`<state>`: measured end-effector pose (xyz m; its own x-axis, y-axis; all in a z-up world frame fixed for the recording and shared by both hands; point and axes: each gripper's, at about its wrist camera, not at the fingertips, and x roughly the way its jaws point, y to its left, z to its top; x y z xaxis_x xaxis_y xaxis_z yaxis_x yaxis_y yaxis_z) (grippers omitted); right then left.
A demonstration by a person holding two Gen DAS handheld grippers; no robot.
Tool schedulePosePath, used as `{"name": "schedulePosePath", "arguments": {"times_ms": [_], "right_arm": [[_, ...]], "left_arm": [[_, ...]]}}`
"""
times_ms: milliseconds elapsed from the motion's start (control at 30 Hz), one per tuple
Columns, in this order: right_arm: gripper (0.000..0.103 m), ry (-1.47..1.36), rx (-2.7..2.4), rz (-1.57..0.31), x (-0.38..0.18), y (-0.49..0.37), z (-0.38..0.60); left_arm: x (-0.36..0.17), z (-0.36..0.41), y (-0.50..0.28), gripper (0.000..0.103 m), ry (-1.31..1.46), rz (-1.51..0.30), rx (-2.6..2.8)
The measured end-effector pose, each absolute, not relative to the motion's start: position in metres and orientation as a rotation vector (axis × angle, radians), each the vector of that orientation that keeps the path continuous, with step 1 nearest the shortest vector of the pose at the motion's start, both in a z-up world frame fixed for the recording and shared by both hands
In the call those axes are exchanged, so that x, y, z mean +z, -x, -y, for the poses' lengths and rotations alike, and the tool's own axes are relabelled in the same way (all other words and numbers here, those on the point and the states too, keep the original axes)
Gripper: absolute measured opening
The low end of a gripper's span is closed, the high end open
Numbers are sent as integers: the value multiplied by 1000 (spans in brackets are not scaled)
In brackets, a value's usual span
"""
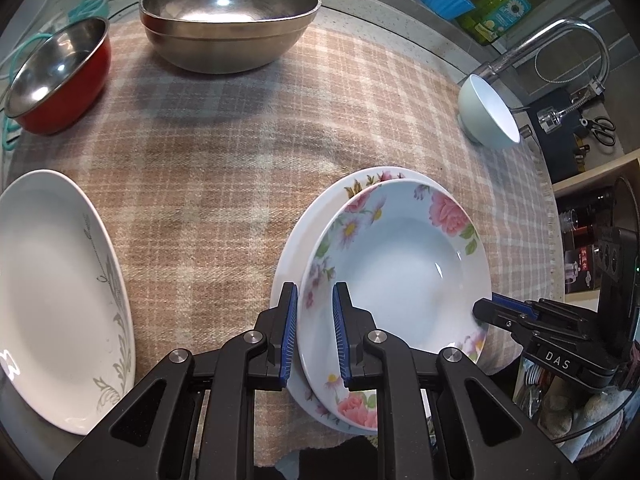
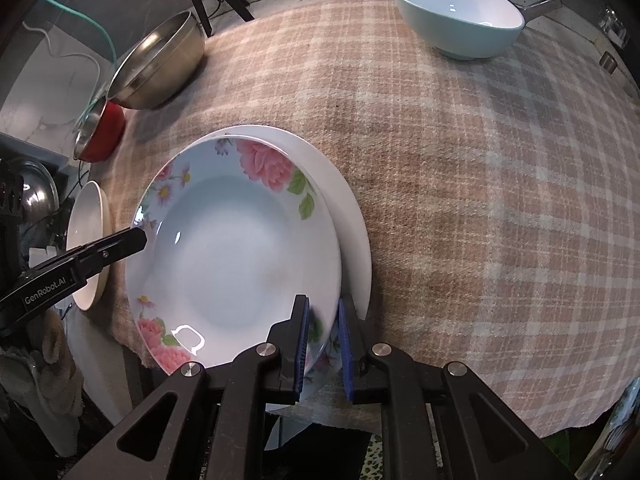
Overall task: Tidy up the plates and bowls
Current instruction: 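Lower the plate stack onto the cloth and open the right gripper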
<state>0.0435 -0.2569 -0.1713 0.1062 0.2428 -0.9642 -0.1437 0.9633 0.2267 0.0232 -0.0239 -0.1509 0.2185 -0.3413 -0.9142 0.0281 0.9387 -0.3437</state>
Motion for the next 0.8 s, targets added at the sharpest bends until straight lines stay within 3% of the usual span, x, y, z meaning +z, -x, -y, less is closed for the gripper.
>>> {"name": "schedulePosePath", "arguments": {"times_ms": [800], "right_arm": [[27,-190,216,-1206,-133,-32,287]], "left_arm": [[-109,-10,-9,16,256,-1189,-225]]}}
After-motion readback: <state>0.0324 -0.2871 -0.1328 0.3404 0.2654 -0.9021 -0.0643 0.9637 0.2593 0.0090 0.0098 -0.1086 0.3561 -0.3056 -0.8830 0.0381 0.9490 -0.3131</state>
